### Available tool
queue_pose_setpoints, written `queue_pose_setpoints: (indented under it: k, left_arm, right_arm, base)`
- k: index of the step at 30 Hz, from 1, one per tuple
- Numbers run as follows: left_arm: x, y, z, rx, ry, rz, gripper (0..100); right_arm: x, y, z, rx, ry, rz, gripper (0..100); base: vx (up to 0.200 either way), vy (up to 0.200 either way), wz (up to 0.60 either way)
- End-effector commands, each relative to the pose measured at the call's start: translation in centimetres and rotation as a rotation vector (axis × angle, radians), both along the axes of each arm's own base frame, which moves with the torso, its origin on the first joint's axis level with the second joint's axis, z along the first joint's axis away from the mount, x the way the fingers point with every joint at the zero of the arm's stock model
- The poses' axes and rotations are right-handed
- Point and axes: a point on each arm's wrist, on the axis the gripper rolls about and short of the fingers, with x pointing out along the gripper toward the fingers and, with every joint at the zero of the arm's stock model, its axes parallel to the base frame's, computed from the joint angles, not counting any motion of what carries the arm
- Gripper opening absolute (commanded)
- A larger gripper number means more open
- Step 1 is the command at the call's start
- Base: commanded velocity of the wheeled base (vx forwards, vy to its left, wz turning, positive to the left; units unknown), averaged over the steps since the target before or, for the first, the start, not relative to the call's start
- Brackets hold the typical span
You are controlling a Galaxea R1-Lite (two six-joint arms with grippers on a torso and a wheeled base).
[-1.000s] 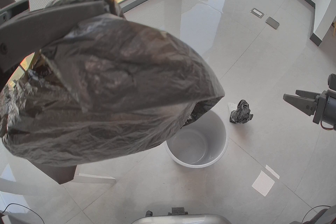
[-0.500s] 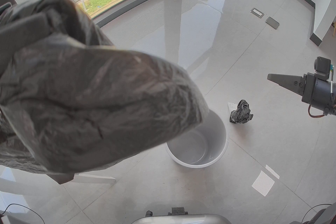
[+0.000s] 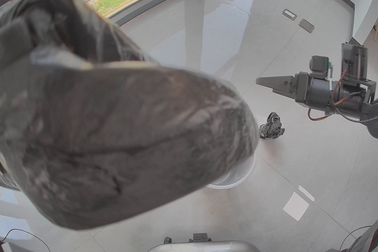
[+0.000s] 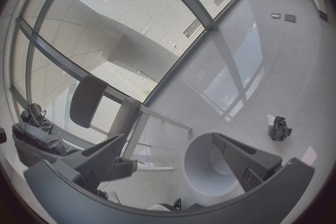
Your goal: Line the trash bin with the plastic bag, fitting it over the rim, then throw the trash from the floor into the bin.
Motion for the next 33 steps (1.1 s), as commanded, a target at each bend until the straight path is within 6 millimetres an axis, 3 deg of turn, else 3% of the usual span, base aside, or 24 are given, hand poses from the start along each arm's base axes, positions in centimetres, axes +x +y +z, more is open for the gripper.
queue_pose_setpoints:
  k: [1, 4, 10, 14, 18, 19, 20, 27, 31, 33]
  left_arm:
    - [0.4, -0.4, -0.7, 0.016, 0.019, -0.004, 0]
    - [0.7, -0.6, -0.6, 0.007, 0.009, -0.009, 0]
    - [0.7, -0.7, -0.7, 0.004, 0.005, -0.007, 0]
    - [0.7, -0.6, -0.6, -0.003, -0.004, -0.010, 0]
    - [0.7, -0.6, -0.5, -0.010, -0.013, -0.007, 0]
    - [0.7, -0.6, -0.5, -0.010, -0.013, -0.007, 0]
    - [0.7, -0.5, -0.6, -0.011, -0.012, -0.001, 0]
    - [1.2, 0.0, -0.4, -0.021, -0.024, 0.048, 0]
    - [1.8, 0.1, -0.4, -0.026, -0.032, 0.076, 0]
    - [3.0, 0.1, -0.5, -0.030, -0.027, 0.127, 0]
  right_arm:
    - [2.8, 2.3, -2.0, -0.003, 0.027, 0.041, 100]
    - [4.2, 3.7, -2.2, 0.032, 0.023, 0.055, 100]
    - [5.1, 7.1, -2.7, 0.087, 0.041, 0.118, 100]
    - [4.0, 9.1, -3.2, 0.080, 0.058, 0.176, 100]
    - [1.7, 10.5, -5.0, 0.044, 0.122, 0.235, 100]
    - [1.7, 10.5, -5.0, 0.044, 0.122, 0.235, 100]
    - [-0.1, 10.2, -4.5, 0.040, 0.124, 0.260, 100]
    - [-4.3, 8.3, -5.0, 0.018, 0.166, 0.333, 100]
    - [-5.4, 7.9, -4.8, 0.013, 0.157, 0.344, 100]
    - [-7.5, 7.1, -4.2, 0.016, 0.142, 0.369, 100]
  base:
    - [0.000, 0.000, 0.00]
    - [0.000, 0.000, 0.00]
    - [0.000, 0.000, 0.00]
    - [0.000, 0.000, 0.00]
    - [0.000, 0.000, 0.00]
    - [0.000, 0.000, 0.00]
    - [0.000, 0.000, 0.00]
    - [0.000, 0.000, 0.00]
    - [0.000, 0.000, 0.00]
    - [0.000, 0.000, 0.00]
